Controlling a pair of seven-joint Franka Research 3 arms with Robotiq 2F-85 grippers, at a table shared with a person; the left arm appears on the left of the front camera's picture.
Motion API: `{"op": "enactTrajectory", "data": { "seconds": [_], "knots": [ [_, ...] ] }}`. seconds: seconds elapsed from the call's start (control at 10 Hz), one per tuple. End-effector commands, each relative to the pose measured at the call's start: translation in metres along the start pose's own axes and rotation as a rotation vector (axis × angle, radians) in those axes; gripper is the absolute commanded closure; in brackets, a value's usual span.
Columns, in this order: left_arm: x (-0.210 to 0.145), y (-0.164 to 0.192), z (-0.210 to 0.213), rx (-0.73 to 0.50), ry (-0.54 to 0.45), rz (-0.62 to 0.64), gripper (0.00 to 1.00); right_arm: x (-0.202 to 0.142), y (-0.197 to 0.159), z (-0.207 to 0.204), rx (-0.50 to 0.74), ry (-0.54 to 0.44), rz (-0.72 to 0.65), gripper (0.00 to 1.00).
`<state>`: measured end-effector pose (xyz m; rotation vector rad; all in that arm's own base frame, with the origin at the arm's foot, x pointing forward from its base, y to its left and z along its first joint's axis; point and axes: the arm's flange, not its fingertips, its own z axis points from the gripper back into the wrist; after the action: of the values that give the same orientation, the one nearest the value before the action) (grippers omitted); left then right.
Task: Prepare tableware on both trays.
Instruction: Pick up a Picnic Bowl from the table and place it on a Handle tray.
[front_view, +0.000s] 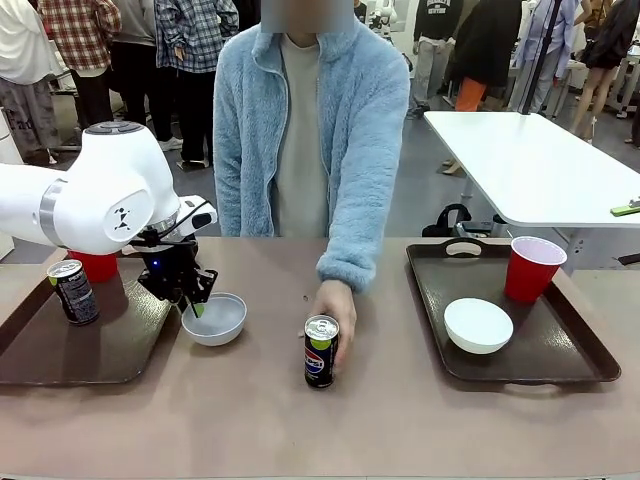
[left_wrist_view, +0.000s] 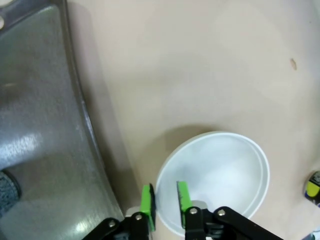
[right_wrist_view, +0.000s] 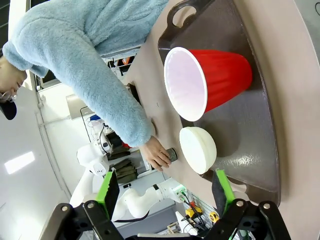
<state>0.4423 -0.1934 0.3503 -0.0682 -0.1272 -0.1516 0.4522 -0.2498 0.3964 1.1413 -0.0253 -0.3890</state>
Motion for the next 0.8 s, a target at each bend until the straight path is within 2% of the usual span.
{"op": "enactTrajectory", "data": {
  "seconds": [0.0,0.2,0.5,0.6,0.7],
  "knots": [
    [0.004,-0.007,-0.001,0.025,0.006,0.042,0.90,0.000,0.000,0.000,0.005,-0.003,0.003,0.03],
    [0.004,-0.007,0.000,0.024,0.009,0.042,1.00,0.000,0.000,0.000,0.005,-0.003,0.003,0.03],
    [0.001,-0.004,0.003,0.004,0.002,0.038,1.00,0.000,0.000,0.000,0.005,-0.003,0.003,0.03],
    [-0.009,-0.005,0.018,-0.007,0.050,0.035,1.00,0.000,0.000,0.000,0.005,-0.003,0.003,0.03],
    [-0.026,-0.003,0.047,-0.012,0.054,0.002,1.00,0.000,0.000,0.000,0.005,-0.003,0.003,0.03]
  ]
}}
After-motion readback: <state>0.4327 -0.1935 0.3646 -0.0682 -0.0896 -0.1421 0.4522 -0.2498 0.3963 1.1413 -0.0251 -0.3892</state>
